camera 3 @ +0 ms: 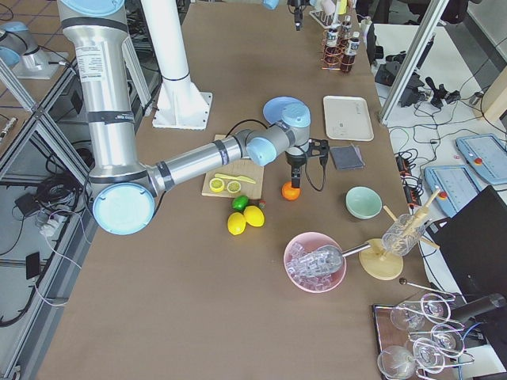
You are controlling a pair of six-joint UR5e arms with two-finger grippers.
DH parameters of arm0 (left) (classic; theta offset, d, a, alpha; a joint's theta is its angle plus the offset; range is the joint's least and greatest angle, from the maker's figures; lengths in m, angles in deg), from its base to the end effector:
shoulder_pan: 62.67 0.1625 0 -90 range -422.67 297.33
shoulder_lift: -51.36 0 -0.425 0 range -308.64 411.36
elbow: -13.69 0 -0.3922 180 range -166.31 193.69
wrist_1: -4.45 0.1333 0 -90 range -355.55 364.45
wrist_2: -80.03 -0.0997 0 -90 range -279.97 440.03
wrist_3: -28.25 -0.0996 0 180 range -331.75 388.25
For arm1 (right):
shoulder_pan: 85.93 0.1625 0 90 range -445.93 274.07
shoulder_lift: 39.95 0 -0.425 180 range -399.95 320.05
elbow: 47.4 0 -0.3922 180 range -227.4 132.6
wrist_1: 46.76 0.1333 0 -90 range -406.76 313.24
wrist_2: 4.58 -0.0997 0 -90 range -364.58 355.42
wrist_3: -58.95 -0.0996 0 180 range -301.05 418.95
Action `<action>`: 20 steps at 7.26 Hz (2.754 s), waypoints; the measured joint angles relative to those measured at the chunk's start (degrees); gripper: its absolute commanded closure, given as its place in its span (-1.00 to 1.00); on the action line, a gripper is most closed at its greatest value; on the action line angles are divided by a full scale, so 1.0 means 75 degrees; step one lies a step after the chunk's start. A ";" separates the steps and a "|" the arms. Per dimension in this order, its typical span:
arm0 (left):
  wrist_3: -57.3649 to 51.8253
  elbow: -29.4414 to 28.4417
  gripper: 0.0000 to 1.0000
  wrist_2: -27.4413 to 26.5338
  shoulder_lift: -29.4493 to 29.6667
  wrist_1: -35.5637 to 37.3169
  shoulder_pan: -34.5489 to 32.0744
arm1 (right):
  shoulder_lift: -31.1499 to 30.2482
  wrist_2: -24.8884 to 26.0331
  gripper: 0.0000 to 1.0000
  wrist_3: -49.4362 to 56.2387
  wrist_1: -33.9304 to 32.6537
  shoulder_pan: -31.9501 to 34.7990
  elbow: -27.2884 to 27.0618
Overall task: Pick orange to plate
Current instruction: 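Withdraw the left arm while moving the right gripper above the orange, then lower the right gripper and grasp the orange tangerine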
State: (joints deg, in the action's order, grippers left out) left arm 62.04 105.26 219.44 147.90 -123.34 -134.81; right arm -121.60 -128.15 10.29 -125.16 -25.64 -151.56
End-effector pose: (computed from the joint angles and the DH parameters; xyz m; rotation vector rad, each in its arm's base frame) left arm 0.1146 -0.5437 0.5029 0.3184 1.0544 0.0958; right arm -0.2062 -0.5192 0.4456 0.0889 -0.8053 0.1381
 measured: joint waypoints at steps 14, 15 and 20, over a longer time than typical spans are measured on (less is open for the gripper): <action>-0.6017 0.0164 -1.00 0.0357 -0.0425 0.4968 -0.2441 | 0.0446 0.0539 -0.79 -0.0083 0.1239 -0.1153 0.1819; -0.6017 0.0164 -1.00 0.0359 -0.0427 0.4965 -0.2440 | 0.0445 0.0569 -0.38 -0.0084 0.1257 -0.1214 0.1836; -0.6015 0.0167 -1.00 0.0343 -0.0439 0.4979 -0.2440 | 0.1013 0.0714 1.00 -0.0715 0.0560 -0.1417 0.1238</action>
State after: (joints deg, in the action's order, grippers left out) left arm 16.93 106.52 222.01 144.61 -86.00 -153.11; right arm -114.00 -122.80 4.92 -120.96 -36.27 -142.28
